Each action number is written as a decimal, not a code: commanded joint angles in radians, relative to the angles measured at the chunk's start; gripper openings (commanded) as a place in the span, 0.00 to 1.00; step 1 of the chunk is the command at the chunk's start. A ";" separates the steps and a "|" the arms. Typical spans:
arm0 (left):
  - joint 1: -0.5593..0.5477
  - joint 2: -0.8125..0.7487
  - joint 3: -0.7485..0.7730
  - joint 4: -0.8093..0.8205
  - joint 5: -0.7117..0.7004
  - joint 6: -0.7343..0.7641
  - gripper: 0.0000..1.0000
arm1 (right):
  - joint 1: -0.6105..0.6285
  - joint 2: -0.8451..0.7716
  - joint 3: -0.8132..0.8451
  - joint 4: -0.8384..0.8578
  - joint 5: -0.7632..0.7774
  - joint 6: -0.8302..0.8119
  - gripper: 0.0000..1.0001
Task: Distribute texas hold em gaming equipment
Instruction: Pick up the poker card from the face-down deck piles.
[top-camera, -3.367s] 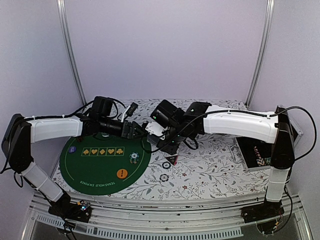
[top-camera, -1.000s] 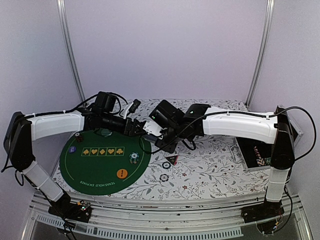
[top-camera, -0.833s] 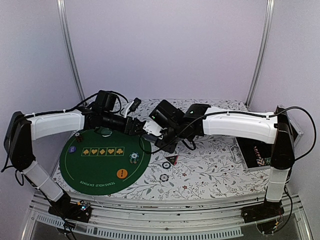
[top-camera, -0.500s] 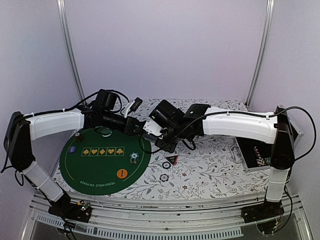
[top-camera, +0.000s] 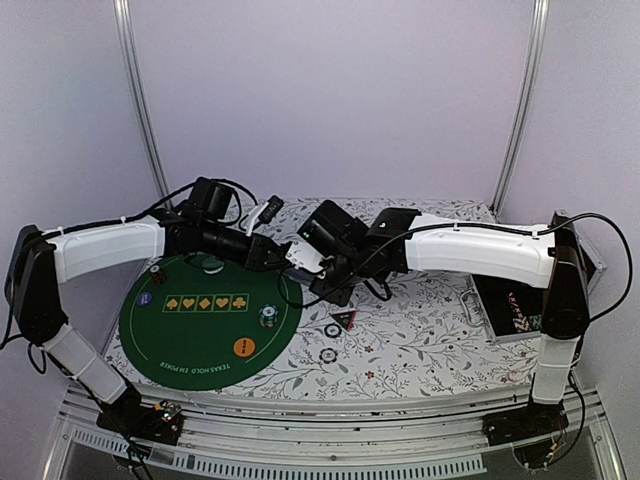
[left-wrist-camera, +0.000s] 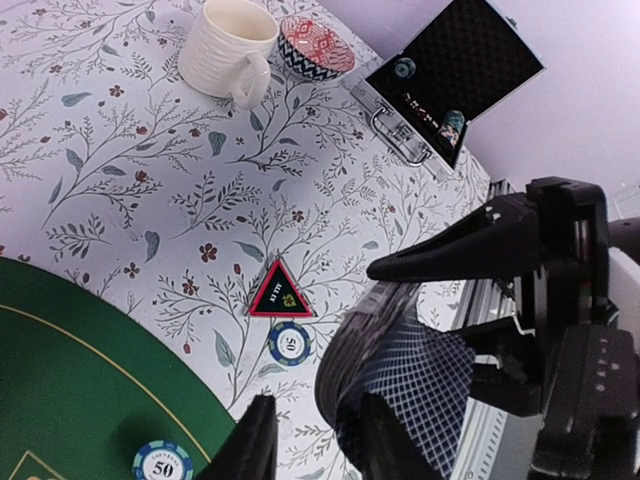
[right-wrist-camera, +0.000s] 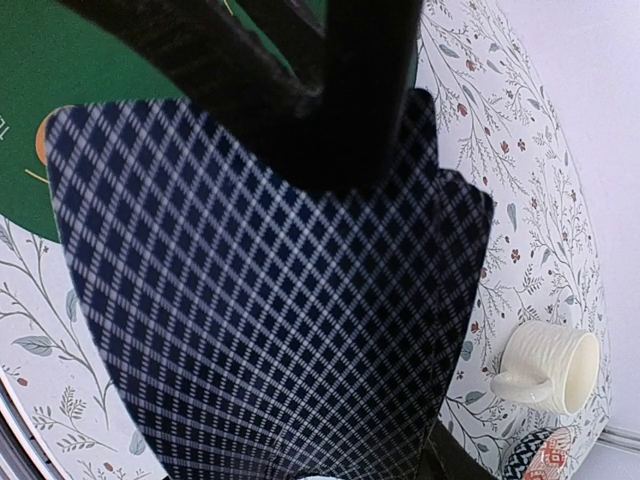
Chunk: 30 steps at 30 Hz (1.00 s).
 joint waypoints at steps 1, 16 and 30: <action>-0.003 0.002 0.027 -0.025 0.034 0.011 0.23 | 0.006 0.014 0.003 0.023 0.022 0.000 0.46; -0.001 -0.041 0.023 -0.047 0.099 0.035 0.00 | 0.003 0.009 -0.016 0.027 0.036 -0.002 0.45; 0.042 -0.103 0.008 -0.019 0.130 0.019 0.00 | -0.010 -0.011 -0.043 0.051 0.021 0.009 0.45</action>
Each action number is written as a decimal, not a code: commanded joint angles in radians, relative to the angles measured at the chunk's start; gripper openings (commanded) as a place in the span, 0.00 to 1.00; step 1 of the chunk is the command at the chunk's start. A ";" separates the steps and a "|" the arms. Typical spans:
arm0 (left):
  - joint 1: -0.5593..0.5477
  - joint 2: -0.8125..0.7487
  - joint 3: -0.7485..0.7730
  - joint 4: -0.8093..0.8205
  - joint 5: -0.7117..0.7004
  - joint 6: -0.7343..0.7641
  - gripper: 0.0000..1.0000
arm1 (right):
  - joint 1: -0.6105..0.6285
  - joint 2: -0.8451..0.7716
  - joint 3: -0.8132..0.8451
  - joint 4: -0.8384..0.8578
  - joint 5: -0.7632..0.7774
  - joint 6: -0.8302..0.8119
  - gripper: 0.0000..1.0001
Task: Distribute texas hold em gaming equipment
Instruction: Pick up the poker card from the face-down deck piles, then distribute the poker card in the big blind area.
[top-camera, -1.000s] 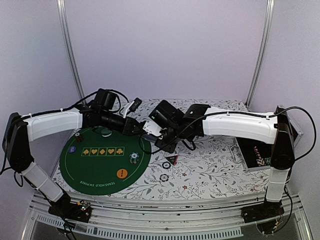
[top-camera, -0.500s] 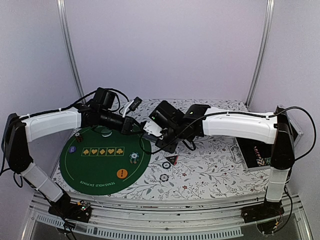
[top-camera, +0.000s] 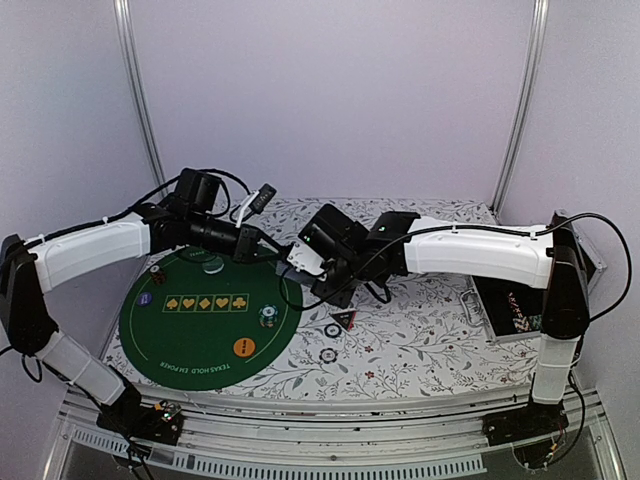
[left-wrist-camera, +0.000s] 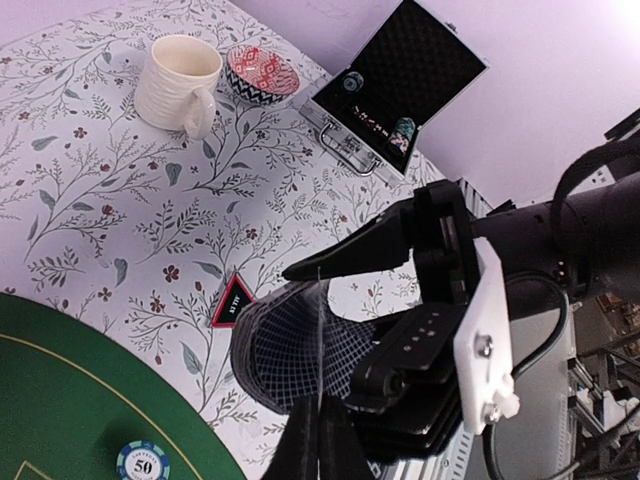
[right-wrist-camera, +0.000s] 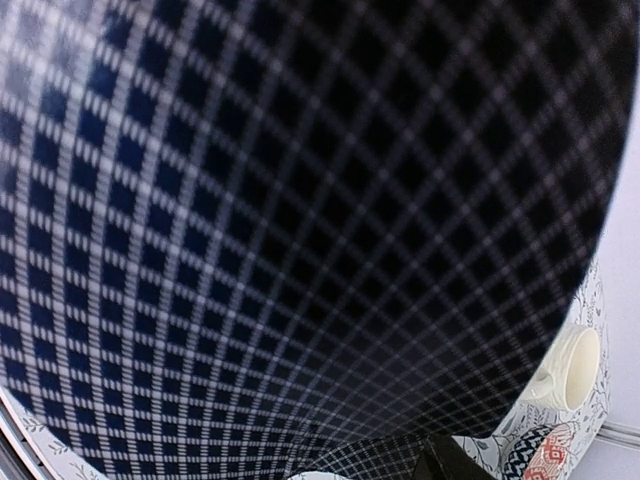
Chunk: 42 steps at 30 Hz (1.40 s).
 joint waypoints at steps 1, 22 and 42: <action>0.031 -0.028 -0.005 0.009 0.025 -0.003 0.00 | -0.011 -0.014 -0.021 0.037 0.003 0.010 0.45; 0.186 -0.129 -0.055 -0.017 -0.002 -0.057 0.00 | -0.026 -0.031 -0.039 0.055 -0.002 0.021 0.45; 0.468 -0.196 -0.187 -0.146 -0.196 -0.110 0.00 | -0.032 -0.097 -0.139 0.131 -0.008 0.009 0.45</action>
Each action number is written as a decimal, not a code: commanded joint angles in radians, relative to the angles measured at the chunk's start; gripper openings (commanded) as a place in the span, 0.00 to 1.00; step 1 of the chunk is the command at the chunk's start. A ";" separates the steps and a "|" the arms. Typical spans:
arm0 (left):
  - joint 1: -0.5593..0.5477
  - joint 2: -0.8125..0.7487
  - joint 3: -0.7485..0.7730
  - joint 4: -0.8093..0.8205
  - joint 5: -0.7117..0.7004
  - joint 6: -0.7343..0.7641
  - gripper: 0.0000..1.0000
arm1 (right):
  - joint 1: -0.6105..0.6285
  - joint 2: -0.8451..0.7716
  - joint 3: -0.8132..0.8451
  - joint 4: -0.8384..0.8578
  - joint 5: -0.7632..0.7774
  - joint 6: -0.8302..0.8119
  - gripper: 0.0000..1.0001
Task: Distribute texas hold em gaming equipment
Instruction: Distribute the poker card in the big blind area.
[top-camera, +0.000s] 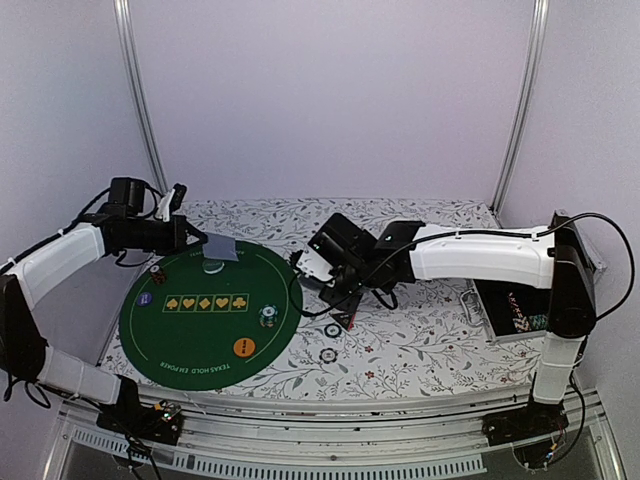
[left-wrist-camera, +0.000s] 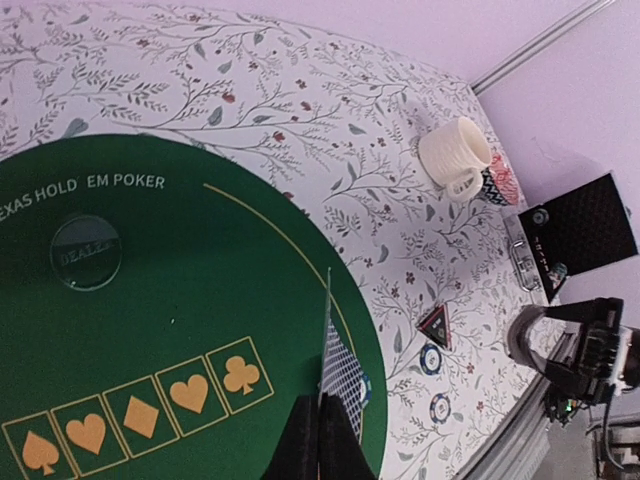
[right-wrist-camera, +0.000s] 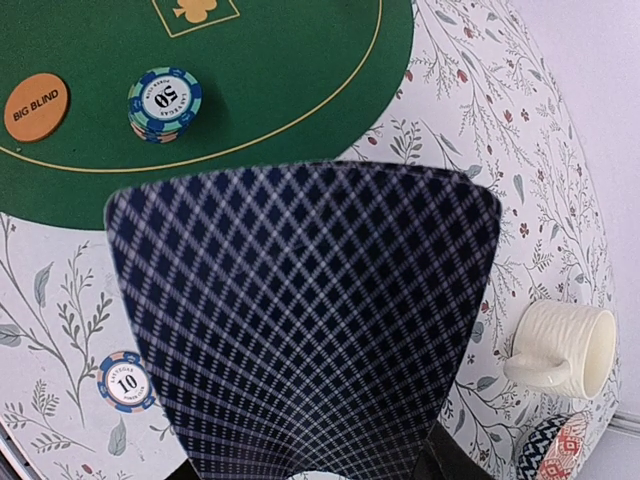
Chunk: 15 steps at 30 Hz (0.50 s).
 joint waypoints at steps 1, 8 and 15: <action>0.021 -0.022 -0.061 -0.046 -0.058 -0.024 0.00 | -0.010 -0.069 -0.031 0.061 -0.004 -0.003 0.45; 0.023 -0.040 -0.136 -0.111 -0.081 -0.032 0.00 | -0.014 -0.104 -0.080 0.089 -0.005 -0.018 0.45; 0.022 -0.038 -0.125 -0.280 -0.056 0.030 0.00 | -0.016 -0.126 -0.101 0.110 -0.008 -0.022 0.45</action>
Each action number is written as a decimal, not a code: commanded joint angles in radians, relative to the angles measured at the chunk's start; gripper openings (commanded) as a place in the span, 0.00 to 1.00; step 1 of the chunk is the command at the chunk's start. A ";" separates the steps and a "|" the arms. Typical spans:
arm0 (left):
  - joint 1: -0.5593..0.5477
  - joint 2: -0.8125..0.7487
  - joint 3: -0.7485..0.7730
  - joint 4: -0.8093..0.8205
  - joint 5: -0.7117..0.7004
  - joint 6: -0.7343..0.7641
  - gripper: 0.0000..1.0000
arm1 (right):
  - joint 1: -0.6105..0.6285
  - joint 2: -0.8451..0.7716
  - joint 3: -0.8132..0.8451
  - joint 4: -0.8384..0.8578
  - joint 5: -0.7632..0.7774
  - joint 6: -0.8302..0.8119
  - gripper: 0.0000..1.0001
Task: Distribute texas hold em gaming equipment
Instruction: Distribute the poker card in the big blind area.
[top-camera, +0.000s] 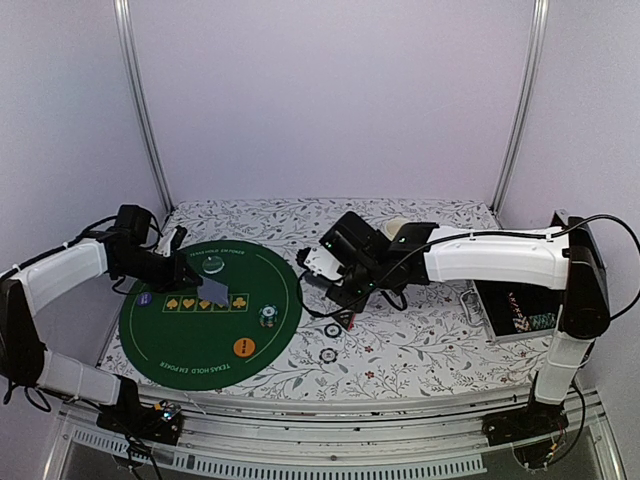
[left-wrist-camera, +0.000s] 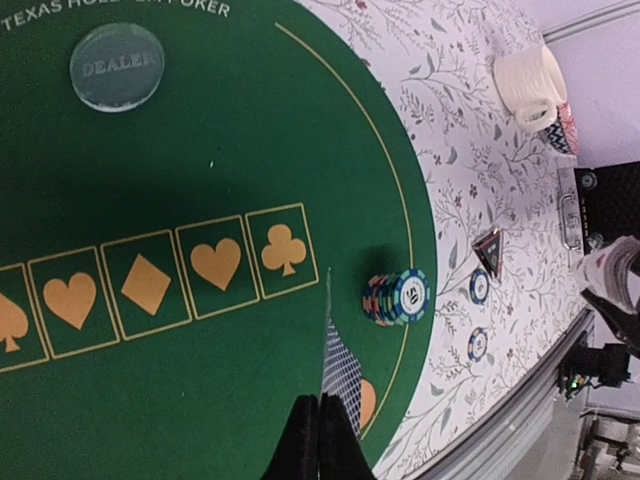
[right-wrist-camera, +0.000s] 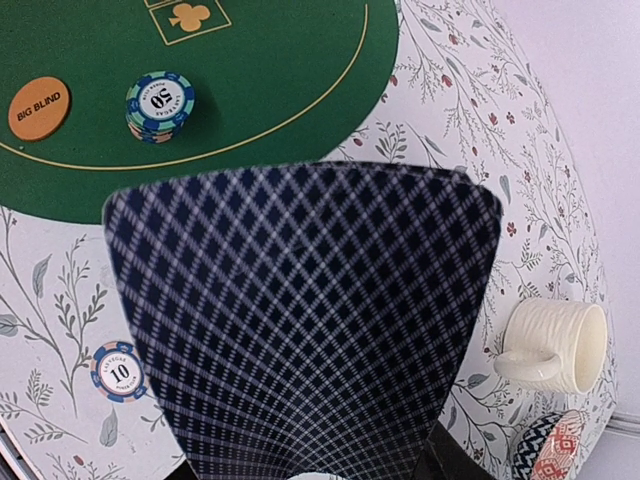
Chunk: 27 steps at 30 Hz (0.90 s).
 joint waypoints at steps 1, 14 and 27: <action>0.006 -0.015 0.017 -0.129 0.011 0.039 0.00 | -0.006 -0.056 -0.015 0.051 -0.005 -0.004 0.45; 0.177 -0.029 -0.020 0.009 -0.002 -0.106 0.00 | -0.010 -0.090 -0.077 0.113 -0.016 -0.026 0.45; 0.460 -0.073 -0.161 0.020 -0.053 -0.252 0.00 | -0.054 -0.136 -0.176 0.182 -0.057 -0.045 0.45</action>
